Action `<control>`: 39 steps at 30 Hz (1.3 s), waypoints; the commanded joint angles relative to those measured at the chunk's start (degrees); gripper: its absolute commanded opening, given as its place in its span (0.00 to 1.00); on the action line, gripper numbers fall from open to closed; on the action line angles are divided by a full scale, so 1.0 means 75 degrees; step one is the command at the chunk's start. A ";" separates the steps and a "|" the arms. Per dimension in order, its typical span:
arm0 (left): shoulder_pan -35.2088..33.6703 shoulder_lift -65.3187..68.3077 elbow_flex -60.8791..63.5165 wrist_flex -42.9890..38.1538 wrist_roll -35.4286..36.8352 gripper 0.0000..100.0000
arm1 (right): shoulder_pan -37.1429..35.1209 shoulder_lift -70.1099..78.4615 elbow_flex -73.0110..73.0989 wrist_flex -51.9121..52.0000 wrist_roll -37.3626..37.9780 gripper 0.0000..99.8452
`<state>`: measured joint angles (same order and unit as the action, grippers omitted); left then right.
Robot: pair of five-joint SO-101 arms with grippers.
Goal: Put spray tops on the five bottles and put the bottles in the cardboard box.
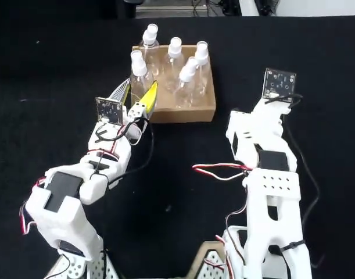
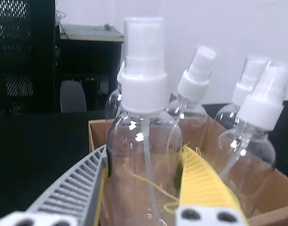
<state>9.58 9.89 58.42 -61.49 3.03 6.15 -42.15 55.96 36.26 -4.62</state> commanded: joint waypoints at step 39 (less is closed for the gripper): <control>0.0053 0.0750 -0.0486 -0.0164 -0.0105 0.27 | 0.0117 -0.0135 -0.0041 -0.0164 0.0000 0.15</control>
<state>10.20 16.22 56.31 -61.58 2.68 6.15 -42.15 55.96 36.26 -4.62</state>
